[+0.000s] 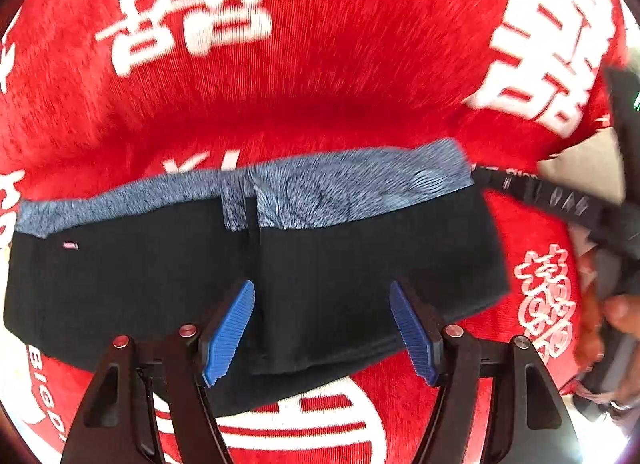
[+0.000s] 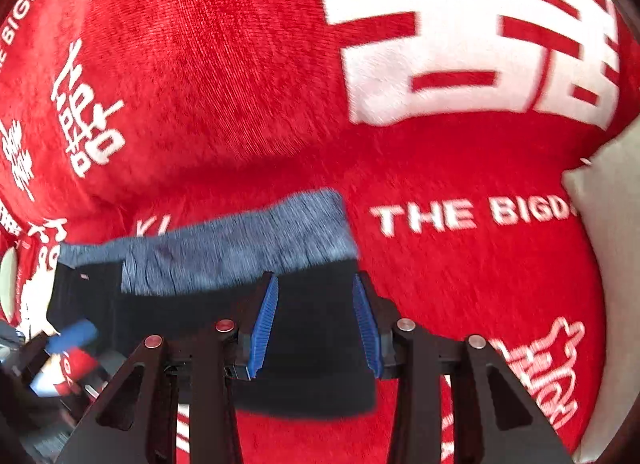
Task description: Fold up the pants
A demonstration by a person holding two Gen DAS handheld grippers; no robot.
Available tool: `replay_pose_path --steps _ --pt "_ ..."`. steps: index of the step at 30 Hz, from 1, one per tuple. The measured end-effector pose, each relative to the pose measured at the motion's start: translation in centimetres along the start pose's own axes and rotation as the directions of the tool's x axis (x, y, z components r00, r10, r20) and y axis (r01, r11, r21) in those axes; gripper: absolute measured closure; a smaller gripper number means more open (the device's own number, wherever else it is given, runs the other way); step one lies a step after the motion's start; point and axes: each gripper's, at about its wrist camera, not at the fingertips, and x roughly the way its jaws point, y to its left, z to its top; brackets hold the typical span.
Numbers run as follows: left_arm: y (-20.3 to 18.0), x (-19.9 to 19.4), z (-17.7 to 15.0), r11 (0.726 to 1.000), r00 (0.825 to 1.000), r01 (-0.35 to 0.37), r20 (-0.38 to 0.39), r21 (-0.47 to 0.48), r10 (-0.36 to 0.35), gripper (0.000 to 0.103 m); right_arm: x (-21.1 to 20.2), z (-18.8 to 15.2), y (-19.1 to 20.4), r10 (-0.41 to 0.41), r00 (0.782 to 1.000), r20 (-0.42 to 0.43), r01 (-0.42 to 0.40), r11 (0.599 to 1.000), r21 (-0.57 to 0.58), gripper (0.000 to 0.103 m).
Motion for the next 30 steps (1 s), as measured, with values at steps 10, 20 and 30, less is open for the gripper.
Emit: replay_pose_path --steps 10,20,30 --pt "2.6 4.8 -1.0 0.993 0.995 -0.032 -0.099 -0.111 0.021 0.027 5.5 0.9 2.0 -0.056 0.994 -0.094 0.041 0.988 -0.149 0.061" --pt "2.5 4.8 -1.1 0.993 0.994 -0.053 -0.098 -0.109 0.042 0.023 5.3 1.2 1.6 -0.038 0.993 -0.111 0.023 0.991 -0.129 0.056" --pt "3.1 5.1 -1.2 0.989 0.995 -0.052 -0.095 -0.135 0.039 0.017 2.8 -2.3 1.1 -0.077 0.980 -0.181 0.060 0.993 -0.100 0.039"
